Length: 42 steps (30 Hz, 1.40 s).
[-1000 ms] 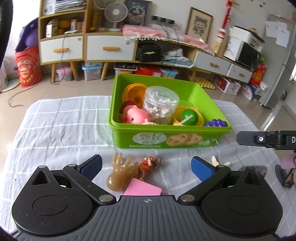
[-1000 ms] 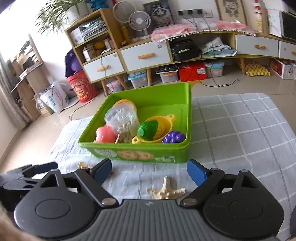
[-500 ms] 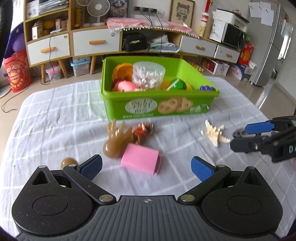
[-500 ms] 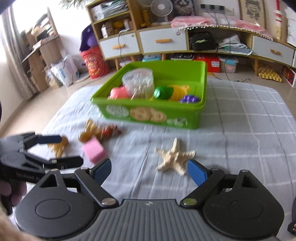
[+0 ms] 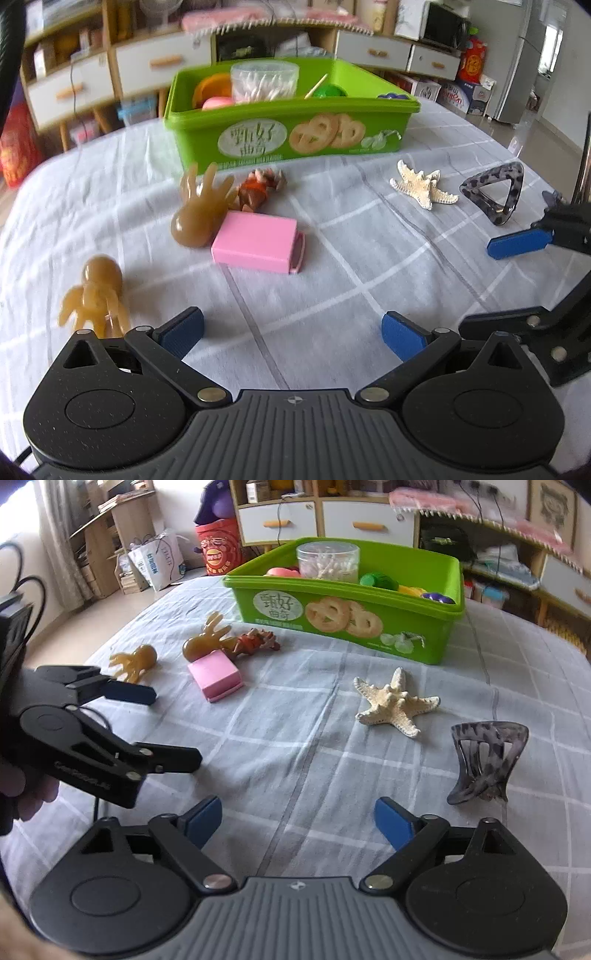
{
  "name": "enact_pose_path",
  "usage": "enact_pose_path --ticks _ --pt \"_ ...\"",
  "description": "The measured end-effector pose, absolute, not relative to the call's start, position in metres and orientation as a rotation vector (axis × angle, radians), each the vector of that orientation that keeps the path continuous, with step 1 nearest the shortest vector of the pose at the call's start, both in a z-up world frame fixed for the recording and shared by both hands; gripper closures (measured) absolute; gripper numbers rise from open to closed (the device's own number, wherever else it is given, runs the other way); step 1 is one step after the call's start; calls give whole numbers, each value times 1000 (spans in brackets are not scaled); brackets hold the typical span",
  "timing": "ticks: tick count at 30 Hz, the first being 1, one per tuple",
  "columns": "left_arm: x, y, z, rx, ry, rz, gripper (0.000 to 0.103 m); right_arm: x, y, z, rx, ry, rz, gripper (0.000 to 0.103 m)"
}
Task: Organize rigid objects
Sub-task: 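Move the left tool to the pink sponge block while the right tool nears the starfish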
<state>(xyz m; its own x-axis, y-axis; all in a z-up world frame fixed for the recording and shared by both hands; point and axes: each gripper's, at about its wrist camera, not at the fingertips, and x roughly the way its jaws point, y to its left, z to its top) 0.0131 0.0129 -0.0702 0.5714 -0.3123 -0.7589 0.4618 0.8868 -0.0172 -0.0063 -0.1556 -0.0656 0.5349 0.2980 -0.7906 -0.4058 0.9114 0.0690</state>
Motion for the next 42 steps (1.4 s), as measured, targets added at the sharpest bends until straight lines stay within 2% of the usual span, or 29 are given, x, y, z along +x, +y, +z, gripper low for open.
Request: enact_pose_path --ticks 4,7,16,34,42 --pt "9 14 -74 190 787 -486 2 -14 -151 -72 -156 872 437 20" --pt "7 15 -77 189 743 -499 1 -21 -144 -80 -236 800 430 20" --pt "21 12 -80 182 700 -514 1 1 -154 -86 -186 738 395 20" --pt "38 14 -77 158 706 -454 2 47 -169 -87 -138 717 290 20" --pt "39 14 -76 147 706 -430 5 51 -169 -87 -135 713 288 20"
